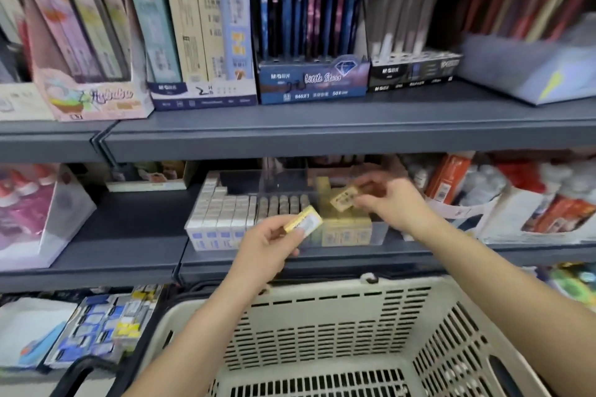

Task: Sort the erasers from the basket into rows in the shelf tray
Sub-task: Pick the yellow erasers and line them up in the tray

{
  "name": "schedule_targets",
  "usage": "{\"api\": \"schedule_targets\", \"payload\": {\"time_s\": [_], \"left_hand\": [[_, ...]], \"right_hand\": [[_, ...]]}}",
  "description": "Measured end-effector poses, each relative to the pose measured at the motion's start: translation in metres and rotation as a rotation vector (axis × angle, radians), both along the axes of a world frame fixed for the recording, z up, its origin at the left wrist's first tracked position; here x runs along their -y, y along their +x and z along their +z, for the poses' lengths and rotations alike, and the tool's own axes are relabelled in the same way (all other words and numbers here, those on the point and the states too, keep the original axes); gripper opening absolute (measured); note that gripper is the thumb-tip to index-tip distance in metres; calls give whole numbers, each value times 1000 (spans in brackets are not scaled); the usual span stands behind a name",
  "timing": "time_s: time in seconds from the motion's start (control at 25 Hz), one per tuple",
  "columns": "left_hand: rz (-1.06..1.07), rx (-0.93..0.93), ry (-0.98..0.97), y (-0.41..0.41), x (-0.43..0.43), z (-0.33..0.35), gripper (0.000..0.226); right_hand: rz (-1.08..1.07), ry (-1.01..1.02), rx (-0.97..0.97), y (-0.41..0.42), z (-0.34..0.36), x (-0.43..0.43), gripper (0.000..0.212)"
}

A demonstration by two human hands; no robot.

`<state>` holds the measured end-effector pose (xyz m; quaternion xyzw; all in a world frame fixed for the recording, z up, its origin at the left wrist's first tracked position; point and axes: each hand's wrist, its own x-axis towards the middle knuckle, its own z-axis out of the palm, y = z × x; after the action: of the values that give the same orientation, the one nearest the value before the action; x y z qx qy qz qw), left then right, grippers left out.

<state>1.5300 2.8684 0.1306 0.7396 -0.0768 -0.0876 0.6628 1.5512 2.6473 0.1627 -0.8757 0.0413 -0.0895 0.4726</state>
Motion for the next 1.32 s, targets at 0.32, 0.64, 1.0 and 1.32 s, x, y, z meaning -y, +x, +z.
{"api": "schedule_targets", "payload": {"time_s": [0.32, 0.64, 1.0, 1.32], "left_hand": [[93, -10, -89, 15, 5, -15, 18], [75, -68, -156, 21, 6, -28, 16], [101, 108, -54, 14, 8, -17, 35], [102, 210, 15, 9, 21, -15, 29]], "right_hand": [[-82, -726, 84, 83, -23, 15, 19], [179, -635, -261, 108, -37, 12, 32], [248, 26, -176, 23, -5, -38, 22], [384, 195, -213, 2, 5, -31, 15]]}}
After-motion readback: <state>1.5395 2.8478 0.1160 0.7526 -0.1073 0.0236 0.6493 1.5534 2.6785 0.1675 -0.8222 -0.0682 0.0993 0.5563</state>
